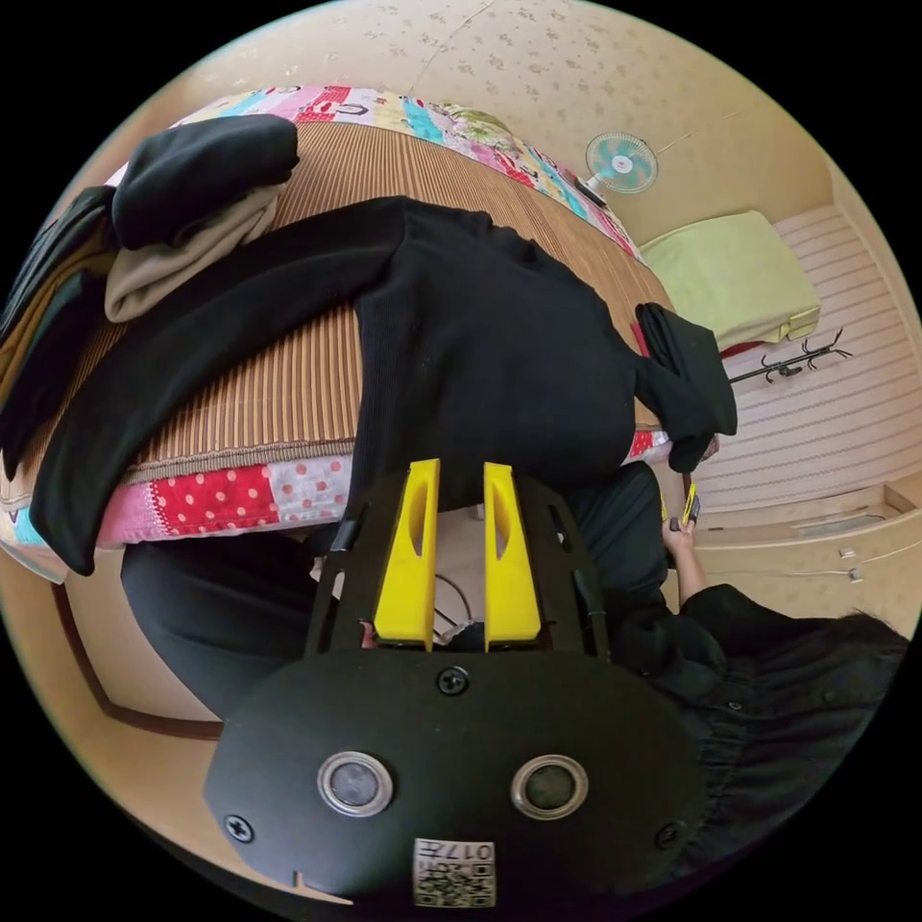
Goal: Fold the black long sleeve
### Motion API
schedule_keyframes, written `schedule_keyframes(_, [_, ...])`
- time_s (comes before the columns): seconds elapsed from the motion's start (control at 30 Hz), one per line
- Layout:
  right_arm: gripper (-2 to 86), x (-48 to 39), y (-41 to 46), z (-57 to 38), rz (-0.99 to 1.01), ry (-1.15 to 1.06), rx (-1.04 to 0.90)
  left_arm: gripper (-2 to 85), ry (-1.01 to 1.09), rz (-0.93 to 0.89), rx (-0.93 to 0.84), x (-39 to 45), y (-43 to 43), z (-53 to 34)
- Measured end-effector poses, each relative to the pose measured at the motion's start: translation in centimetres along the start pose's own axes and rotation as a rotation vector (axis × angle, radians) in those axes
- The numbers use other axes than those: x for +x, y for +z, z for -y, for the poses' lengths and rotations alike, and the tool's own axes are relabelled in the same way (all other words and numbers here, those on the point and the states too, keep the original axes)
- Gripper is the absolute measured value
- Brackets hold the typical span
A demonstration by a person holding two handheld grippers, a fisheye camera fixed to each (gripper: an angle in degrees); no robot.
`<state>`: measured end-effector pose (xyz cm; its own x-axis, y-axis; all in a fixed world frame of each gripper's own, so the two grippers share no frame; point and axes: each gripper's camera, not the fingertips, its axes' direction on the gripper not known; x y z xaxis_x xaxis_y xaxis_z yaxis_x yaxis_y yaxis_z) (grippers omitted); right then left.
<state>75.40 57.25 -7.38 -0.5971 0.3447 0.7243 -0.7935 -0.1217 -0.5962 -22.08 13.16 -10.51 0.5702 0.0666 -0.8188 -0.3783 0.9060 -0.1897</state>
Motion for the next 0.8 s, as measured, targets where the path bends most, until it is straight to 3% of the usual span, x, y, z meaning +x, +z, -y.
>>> schedule_keyframes(0.13, [17.3,0.0,2.2,1.2,0.141,-0.011,0.023,7.9,-0.027,-0.062,0.006,-1.1,-1.1,0.9])
schedule_keyframes(0.27, [14.6,0.0,3.3,1.9,0.095,-0.010,0.025,7.9,-0.031,-0.051,0.045,-1.8,-2.6,1.6])
schedule_keyframes(0.3, [10.6,-0.1,2.2,1.2,0.159,-0.027,0.086,7.9,-0.037,-0.050,0.059,-2.2,-3.1,1.8])
schedule_keyframes(0.33, [4.4,-0.7,0.5,-0.2,0.348,-0.093,0.184,7.9,-0.047,-0.053,0.078,-2.8,-3.8,1.8])
schedule_keyframes(0.4, [3.4,-2.8,-1.5,-2.5,0.525,-0.176,0.276,7.9,-0.076,-0.056,0.118,-4.0,-5.1,1.6])
schedule_keyframes(0.47, [2.9,-7.1,-1.6,-4.3,0.451,-0.296,0.247,8.1,-0.133,-0.073,0.164,-5.8,-6.3,1.2])
schedule_keyframes(0.57, [2.6,-15.1,4.1,-8.4,0.401,-0.529,0.054,10.1,-0.250,-0.138,0.243,-9.8,-8.0,0.2])
schedule_keyframes(0.63, [2.6,-19.7,12.5,-14.6,0.446,-0.687,-0.148,11.7,-0.373,-0.172,0.306,-13.5,-9.4,-0.8])
schedule_keyframes(0.73, [3.0,-20.7,25.1,-24.6,0.497,-0.766,-0.477,12.8,-0.529,-0.242,0.401,-17.7,-11.0,-2.2])
schedule_keyframes(0.8, [3.4,-18.0,32.6,-31.9,0.415,-0.773,-0.669,13.5,-0.624,-0.267,0.460,-19.9,-11.8,-3.4])
